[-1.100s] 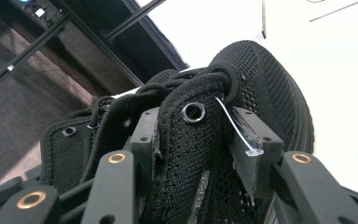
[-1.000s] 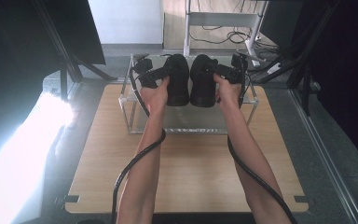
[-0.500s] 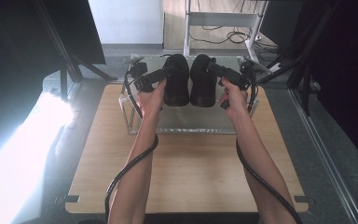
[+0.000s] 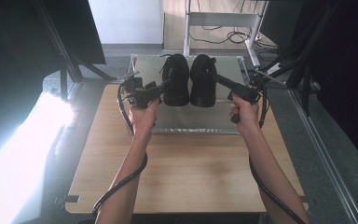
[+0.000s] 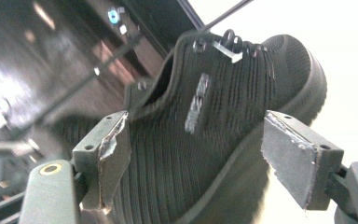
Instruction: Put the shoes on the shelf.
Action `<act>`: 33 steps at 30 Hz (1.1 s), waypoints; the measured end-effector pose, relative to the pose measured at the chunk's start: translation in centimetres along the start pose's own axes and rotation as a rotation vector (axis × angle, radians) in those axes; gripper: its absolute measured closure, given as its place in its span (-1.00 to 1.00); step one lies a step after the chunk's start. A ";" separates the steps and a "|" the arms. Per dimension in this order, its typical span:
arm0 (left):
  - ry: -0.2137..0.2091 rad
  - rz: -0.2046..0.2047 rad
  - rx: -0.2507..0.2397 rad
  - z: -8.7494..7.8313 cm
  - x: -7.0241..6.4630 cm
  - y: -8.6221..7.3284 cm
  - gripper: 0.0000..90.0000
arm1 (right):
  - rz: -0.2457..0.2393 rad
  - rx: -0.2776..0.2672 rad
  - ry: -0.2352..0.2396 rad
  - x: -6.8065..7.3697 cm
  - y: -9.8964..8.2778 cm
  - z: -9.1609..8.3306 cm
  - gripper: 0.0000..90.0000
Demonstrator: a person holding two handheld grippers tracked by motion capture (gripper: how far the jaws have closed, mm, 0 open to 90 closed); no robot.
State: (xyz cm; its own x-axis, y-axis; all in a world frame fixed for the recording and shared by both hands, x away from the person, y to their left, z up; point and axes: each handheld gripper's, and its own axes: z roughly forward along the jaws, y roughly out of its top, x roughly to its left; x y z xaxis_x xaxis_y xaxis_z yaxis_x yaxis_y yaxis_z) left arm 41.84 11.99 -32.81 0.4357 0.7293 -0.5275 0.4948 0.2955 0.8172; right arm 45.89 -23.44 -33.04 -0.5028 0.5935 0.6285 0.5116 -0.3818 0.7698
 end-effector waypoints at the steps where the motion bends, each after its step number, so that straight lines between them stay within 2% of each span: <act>1: 0.004 0.023 0.007 -0.2 -0.2 -0.3 -0.59 | -0.026 0.018 -0.006 0.1 -0.2 -0.3 -0.46; 4: 0.011 0.082 0.035 -0.6 -0.9 -1.1 -0.66 | -0.111 0.071 -0.014 0.6 -1.0 -0.8 -0.55; 6: 0.036 0.141 0.066 -0.8 -1.4 -1.8 -0.69 | -0.153 0.096 -0.019 0.7 -1.5 -1.1 -0.55; 9: 0.070 0.214 0.096 -1.0 -1.8 -2.5 -0.77 | -0.223 0.139 -0.042 1.0 -2.2 -1.4 -0.66; 12: 0.090 0.256 0.127 -1.2 -2.0 -3.1 -0.89 | -0.279 0.167 -0.069 1.3 -2.9 -1.8 -0.73; 15: 0.100 0.283 0.155 -1.3 -2.1 -3.7 -0.96 | -0.320 0.189 -0.092 1.4 -3.5 -2.2 -0.86; 21: 0.113 0.323 0.203 -1.7 -1.9 -5.2 -1.00 | -0.363 0.220 -0.105 1.3 -4.5 -2.9 -0.92; 24: 0.114 0.331 0.210 -2.1 -1.9 -6.0 -1.00 | -0.386 0.243 -0.126 1.3 -5.2 -3.2 -0.92; 33: 0.109 0.361 0.225 -3.7 -2.1 -7.6 -1.00 | -0.462 0.292 -0.150 1.4 -7.4 -4.6 -0.96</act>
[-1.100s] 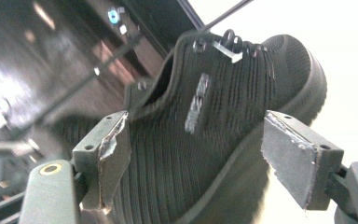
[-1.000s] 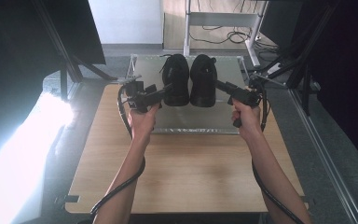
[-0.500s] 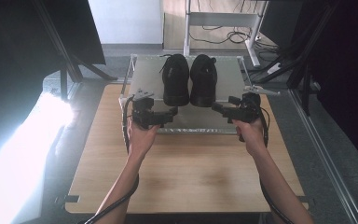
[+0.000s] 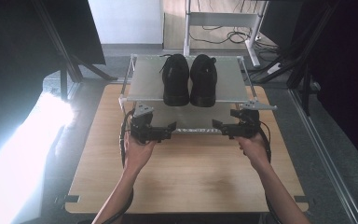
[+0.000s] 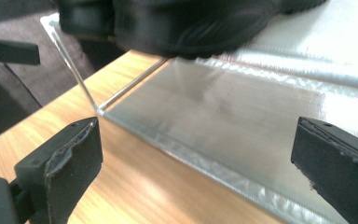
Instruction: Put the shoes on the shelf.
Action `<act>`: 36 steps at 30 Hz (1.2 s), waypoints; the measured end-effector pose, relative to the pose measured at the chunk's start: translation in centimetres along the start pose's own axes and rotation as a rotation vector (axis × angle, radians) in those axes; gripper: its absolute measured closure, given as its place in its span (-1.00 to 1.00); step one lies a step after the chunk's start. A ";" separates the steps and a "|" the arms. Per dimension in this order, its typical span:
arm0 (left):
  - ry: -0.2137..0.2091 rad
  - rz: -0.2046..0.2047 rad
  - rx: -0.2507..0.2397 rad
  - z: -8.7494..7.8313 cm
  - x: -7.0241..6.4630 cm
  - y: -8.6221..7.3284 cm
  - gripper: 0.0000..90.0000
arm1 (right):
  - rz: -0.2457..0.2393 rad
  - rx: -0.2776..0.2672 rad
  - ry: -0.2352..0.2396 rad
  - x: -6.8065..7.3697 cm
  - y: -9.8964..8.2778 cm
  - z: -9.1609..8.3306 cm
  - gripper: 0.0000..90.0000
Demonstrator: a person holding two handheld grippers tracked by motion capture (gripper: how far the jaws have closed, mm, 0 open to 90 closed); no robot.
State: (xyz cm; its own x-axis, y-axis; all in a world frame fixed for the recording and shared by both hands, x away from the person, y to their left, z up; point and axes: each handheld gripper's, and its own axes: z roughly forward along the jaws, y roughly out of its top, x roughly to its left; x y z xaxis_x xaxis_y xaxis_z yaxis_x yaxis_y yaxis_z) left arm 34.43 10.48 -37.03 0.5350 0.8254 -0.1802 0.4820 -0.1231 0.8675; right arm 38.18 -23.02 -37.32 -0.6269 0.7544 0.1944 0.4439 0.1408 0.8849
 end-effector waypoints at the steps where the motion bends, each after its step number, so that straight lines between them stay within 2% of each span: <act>1: 0.000 0.003 0.000 -0.1 0.0 -0.2 -1.00 | 0.000 0.005 0.002 0.1 -0.3 -0.2 -0.96; 4: 0.003 0.019 0.011 -0.7 -0.1 -1.0 -1.00 | -0.006 0.018 0.005 0.2 -1.1 -0.7 -0.95; 11: -0.006 0.015 0.007 -2.2 -0.1 -2.7 -1.00 | -0.011 0.057 0.038 0.0 -3.1 -1.9 -0.90; 15: -0.014 0.032 0.016 -2.9 -0.3 -3.6 -1.00 | -0.013 0.082 0.052 -0.2 -4.2 -2.6 -0.87; 22: -0.018 0.062 0.045 -3.7 -0.7 -5.8 -1.00 | -0.038 0.099 0.027 -0.1 -6.1 -3.9 -0.93; 28: -0.015 0.078 0.085 -4.1 -0.8 -7.9 -1.00 | -0.037 0.115 -0.001 -0.2 -7.9 -5.1 -1.00; 36: -0.010 0.092 0.101 -4.4 -1.2 -10.2 -1.00 | -0.018 0.131 -0.034 -0.4 -10.2 -6.2 -1.00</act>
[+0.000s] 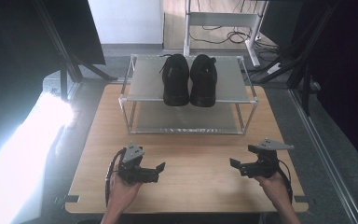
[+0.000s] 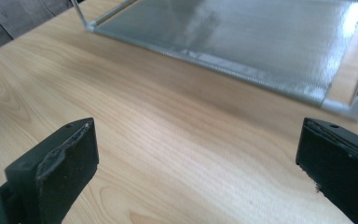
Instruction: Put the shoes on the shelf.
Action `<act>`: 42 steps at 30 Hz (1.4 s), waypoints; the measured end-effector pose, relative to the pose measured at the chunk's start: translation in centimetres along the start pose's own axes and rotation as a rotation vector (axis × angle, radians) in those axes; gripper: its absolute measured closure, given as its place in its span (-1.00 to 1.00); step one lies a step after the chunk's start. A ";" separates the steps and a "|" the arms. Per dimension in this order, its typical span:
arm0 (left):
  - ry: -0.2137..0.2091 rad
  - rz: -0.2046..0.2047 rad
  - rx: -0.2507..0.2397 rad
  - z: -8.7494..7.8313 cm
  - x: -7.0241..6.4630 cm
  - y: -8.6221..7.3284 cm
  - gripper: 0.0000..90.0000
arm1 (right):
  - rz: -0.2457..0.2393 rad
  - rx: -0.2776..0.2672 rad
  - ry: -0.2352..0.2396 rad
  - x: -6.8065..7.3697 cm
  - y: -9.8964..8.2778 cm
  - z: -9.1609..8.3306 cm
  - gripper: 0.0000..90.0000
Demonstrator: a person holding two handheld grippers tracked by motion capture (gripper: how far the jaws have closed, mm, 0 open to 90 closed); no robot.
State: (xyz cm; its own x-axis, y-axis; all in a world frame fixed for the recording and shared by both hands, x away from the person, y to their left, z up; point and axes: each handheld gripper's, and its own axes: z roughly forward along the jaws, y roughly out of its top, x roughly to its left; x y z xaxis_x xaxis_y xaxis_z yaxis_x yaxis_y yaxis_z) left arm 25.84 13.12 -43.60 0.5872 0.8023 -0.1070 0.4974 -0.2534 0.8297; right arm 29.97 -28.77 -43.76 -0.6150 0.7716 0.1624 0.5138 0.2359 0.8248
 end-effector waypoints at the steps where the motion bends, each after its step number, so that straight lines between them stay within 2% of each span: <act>1: -0.001 0.004 0.001 0.1 -0.1 -0.2 -1.00 | 0.000 0.005 -0.001 0.0 -0.3 0.0 -1.00; 9: 0.001 0.026 0.027 1.1 -1.0 -2.4 -1.00 | -0.008 0.054 -0.002 0.7 -1.9 0.9 -1.00; 14: 0.005 0.036 0.059 1.7 -1.3 -3.3 -1.00 | -0.042 0.084 -0.010 1.5 -2.6 1.8 -1.00; 22: -0.009 0.031 0.111 3.0 -2.0 -4.7 -1.00 | -0.103 0.148 -0.012 2.2 -4.3 3.5 -1.00; 30: -0.027 0.063 0.176 4.7 -3.1 -5.6 -1.00 | -0.134 0.186 0.003 2.6 -5.4 4.7 -1.00; 38: -0.032 0.085 0.245 6.1 -4.0 -6.3 -1.00 | -0.175 0.256 0.016 3.1 -6.3 5.9 -1.00; 42: -0.026 0.095 0.264 6.4 -4.2 -6.4 -1.00 | -0.201 0.256 0.005 3.2 -6.4 6.0 -1.00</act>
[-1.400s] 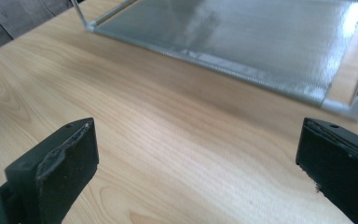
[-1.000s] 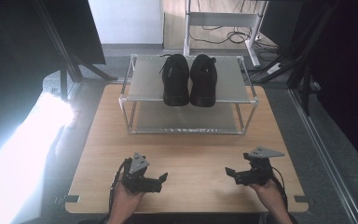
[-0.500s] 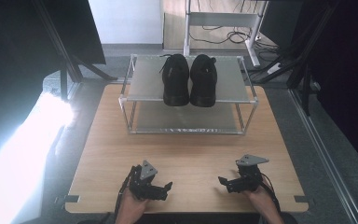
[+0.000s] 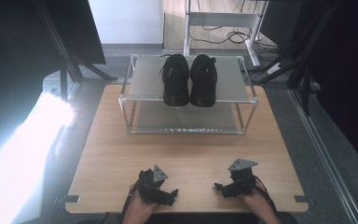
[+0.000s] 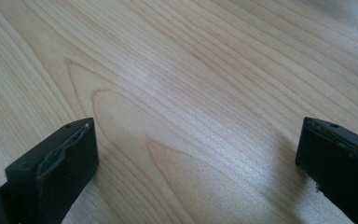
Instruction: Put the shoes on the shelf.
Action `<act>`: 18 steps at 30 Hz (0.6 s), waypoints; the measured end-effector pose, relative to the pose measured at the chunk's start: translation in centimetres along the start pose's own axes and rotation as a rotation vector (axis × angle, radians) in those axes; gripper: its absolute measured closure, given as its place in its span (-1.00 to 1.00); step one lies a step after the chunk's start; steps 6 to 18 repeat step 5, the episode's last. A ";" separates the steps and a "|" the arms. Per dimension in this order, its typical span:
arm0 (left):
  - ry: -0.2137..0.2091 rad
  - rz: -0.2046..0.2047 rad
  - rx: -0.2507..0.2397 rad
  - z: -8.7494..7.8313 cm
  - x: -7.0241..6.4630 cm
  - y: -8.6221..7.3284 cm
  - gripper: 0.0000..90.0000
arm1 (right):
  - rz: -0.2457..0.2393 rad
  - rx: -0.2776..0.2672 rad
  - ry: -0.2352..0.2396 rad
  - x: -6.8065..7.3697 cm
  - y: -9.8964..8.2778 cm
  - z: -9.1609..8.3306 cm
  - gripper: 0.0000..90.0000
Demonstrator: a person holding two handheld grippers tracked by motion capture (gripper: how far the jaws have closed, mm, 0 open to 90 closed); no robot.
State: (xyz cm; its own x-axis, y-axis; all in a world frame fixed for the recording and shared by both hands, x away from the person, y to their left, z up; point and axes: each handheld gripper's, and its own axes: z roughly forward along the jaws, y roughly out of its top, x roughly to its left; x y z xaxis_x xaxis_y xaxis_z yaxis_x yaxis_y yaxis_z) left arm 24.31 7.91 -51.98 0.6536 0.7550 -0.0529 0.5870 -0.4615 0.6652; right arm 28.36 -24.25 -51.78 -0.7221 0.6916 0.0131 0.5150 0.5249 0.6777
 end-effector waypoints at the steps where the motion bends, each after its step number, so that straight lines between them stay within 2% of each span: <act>1: 0.003 0.001 0.003 0.0 0.0 0.0 -1.00 | -0.005 0.000 -0.004 0.0 0.0 0.0 -1.00; 18: 0.002 -0.002 0.005 0.0 -0.1 0.1 -1.00 | -0.007 0.000 -0.006 0.1 -0.1 0.0 -1.00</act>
